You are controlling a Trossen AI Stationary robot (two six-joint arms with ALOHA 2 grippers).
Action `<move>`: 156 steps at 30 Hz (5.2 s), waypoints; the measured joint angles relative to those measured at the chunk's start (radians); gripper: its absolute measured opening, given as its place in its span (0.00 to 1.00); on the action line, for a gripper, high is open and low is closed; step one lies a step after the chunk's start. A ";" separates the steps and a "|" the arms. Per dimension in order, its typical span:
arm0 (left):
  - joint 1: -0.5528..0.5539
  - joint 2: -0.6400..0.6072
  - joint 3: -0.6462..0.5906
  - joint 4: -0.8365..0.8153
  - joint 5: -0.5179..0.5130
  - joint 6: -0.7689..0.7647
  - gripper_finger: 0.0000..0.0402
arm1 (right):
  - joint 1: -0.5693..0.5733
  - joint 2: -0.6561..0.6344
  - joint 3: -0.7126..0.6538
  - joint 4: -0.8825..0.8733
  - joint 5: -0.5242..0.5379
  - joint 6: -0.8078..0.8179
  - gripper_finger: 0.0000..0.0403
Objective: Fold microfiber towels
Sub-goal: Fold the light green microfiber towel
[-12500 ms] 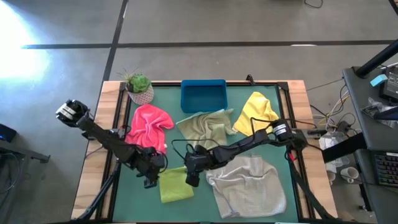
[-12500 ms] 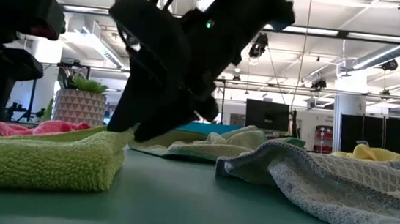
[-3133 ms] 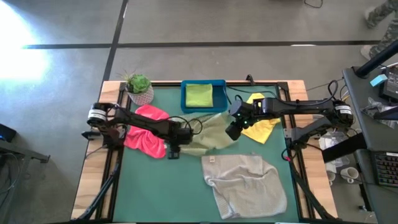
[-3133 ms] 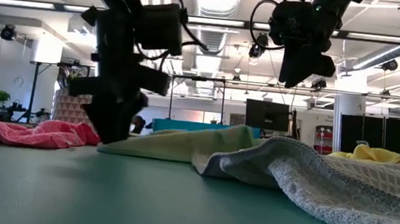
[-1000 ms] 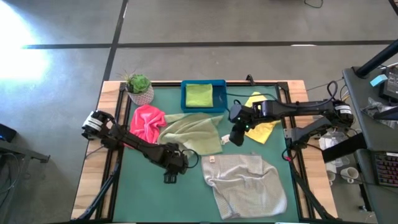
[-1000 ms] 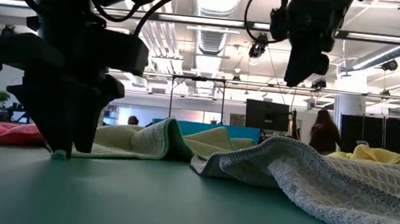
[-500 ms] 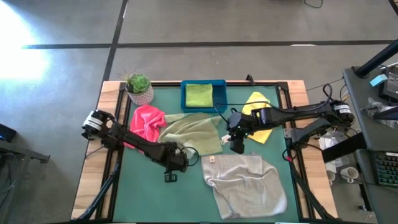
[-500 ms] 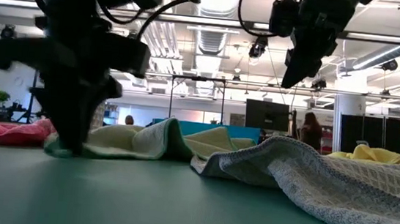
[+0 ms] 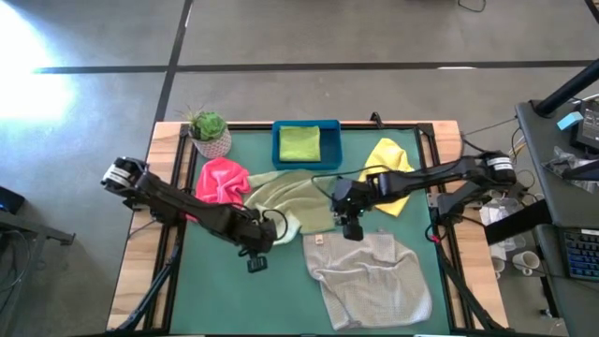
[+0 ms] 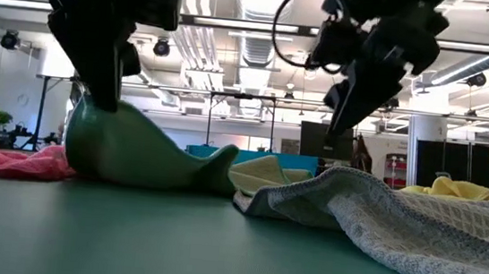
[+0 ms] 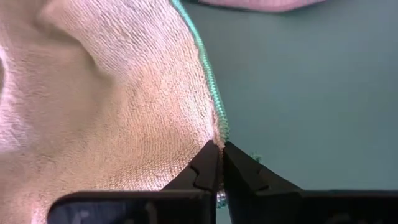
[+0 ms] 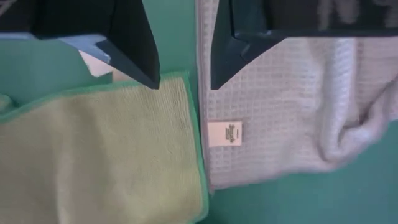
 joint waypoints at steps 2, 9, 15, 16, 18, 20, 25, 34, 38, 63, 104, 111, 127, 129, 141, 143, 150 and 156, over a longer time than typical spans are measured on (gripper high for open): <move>0.000 -0.013 0.000 -0.015 0.001 -0.001 0.00 | -0.001 0.043 0.008 -0.005 0.000 -0.020 0.37; 0.000 -0.030 0.000 -0.050 0.005 -0.002 0.00 | 0.006 0.163 0.039 0.015 0.002 -0.158 0.43; 0.000 -0.027 -0.005 -0.052 0.008 0.000 0.00 | 0.005 0.243 0.055 0.022 0.014 -0.176 0.43; 0.000 -0.027 -0.005 -0.050 0.009 0.001 0.00 | 0.005 0.260 0.057 0.020 0.028 -0.175 0.43; 0.000 -0.027 -0.008 -0.050 0.009 0.001 0.00 | 0.007 0.279 0.063 0.023 0.066 -0.171 0.43; 0.000 -0.027 -0.011 -0.052 0.009 0.001 0.00 | 0.006 0.295 0.065 0.023 0.070 -0.169 0.42; 0.006 -0.027 -0.011 -0.051 -0.025 0.009 0.00 | 0.006 0.309 0.065 0.023 0.081 -0.126 0.29; 0.017 -0.030 -0.003 -0.086 -0.043 0.009 0.00 | 0.013 0.212 0.055 -0.014 0.108 0.061 0.03; 0.017 -0.035 0.024 -0.154 -0.047 0.009 0.00 | 0.046 0.103 0.058 -0.023 0.099 0.194 0.02; 0.021 -0.169 0.394 -0.504 -0.360 0.353 0.00 | 0.370 -0.335 0.059 -0.063 0.603 0.591 0.02; 0.257 -0.192 0.772 -0.646 -0.619 0.683 0.00 | 0.239 -0.150 0.750 -0.545 1.000 0.351 0.02; 0.304 -0.185 0.790 -0.634 -0.741 0.840 0.00 | 0.171 -0.141 0.784 -0.597 1.034 0.277 0.02; 0.237 -0.193 0.814 -0.721 -0.502 0.505 0.00 | 0.259 -0.119 0.806 -0.689 0.758 0.408 0.02; 0.200 -0.189 0.789 -0.766 -0.348 0.329 0.00 | 0.308 -0.098 0.798 -0.739 0.701 0.509 0.02; -0.084 -0.121 0.479 -0.620 -0.112 -0.034 0.00 | 0.563 0.159 0.787 -0.910 0.419 0.884 0.02; -0.104 -0.107 0.433 -0.585 -0.069 -0.059 0.00 | 0.580 0.201 0.787 -0.910 0.394 0.902 0.02; -0.110 -0.036 0.322 -0.559 0.036 -0.104 0.00 | 0.587 0.318 0.784 -0.909 0.371 0.904 0.02; -0.105 0.001 0.279 -0.556 0.030 -0.103 0.00 | 0.561 0.342 0.764 -0.914 0.400 0.863 0.02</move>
